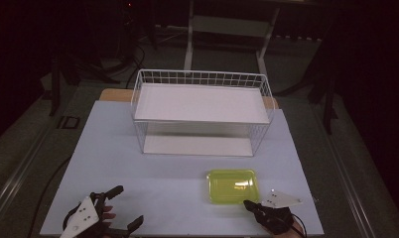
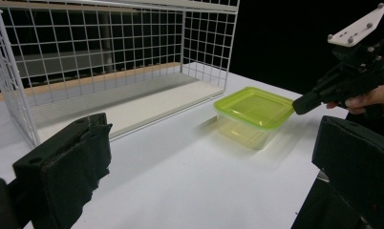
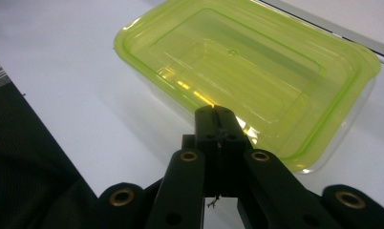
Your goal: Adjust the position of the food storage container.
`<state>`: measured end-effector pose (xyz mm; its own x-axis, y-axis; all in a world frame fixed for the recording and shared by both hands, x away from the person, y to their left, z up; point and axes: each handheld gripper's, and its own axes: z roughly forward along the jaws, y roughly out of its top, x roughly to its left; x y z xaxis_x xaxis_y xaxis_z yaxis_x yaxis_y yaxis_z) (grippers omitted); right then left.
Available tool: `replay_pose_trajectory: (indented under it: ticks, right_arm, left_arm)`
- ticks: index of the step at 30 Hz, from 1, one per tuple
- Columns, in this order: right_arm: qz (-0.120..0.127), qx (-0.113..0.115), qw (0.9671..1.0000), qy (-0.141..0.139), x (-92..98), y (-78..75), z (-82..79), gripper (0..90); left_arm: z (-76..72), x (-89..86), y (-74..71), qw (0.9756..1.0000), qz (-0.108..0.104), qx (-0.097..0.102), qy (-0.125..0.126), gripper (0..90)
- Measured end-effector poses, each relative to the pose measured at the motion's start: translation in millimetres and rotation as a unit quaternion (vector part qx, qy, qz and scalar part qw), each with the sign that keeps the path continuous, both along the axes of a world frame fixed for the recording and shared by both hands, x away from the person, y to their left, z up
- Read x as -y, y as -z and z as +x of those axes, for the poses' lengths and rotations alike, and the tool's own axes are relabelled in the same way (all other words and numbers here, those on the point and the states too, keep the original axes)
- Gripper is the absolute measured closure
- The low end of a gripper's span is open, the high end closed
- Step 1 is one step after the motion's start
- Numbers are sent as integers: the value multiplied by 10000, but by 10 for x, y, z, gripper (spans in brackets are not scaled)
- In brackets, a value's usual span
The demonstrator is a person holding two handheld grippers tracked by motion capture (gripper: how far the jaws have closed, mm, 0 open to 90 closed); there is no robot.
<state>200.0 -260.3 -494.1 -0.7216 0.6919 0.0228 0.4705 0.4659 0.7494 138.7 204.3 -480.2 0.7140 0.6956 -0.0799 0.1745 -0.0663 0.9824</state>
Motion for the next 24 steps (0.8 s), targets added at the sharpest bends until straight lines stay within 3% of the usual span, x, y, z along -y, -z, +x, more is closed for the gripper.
replay_pose_trajectory:
  ticks: [5,9,14,18,24]
  right_arm:
    - [168,-64,9998,66,37,-25,11,900]
    - [249,232,9992,188,132,-167,45,900]
    - [39,550,9970,547,355,-271,219,900]
    - [19,440,9962,747,498,-213,361,900]
    - [14,223,9964,820,538,-24,441,900]
  left_arm:
    - [4,-4,0,10000,-1,11,2,1]
    - [7,-6,3,10000,-16,-1,-9,1]
    - [13,-2,3,10000,-6,2,-9,1]
    - [15,-1,9,10000,-11,-4,-3,1]
    - [19,-14,18,10000,-18,-30,-36,1]
